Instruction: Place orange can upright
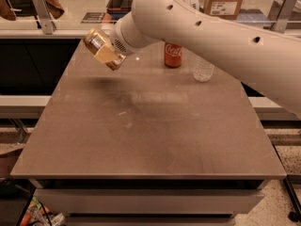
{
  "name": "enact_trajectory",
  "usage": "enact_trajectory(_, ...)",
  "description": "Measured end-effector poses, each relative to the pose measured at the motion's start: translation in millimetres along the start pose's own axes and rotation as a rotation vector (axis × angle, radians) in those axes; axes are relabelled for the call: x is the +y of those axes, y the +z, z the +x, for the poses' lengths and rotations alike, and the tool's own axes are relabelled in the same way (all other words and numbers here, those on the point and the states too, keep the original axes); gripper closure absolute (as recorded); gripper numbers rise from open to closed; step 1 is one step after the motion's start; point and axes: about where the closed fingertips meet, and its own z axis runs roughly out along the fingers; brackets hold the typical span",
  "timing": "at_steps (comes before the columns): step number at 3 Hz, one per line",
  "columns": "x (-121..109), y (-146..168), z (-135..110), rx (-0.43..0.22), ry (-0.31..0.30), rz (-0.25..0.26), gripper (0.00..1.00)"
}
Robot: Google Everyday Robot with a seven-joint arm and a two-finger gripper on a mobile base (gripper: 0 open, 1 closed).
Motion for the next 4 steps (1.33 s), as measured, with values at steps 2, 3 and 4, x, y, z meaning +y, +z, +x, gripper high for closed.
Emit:
enact_trajectory(2, 9, 2, -22, -0.208, -0.048, -0.021, 1.0)
enact_trajectory(3, 19, 14, -29, -0.31, -0.061, -0.065, 1.0)
enact_trajectory(4, 29, 25, -34, -0.386, -0.072, -0.106, 1.0)
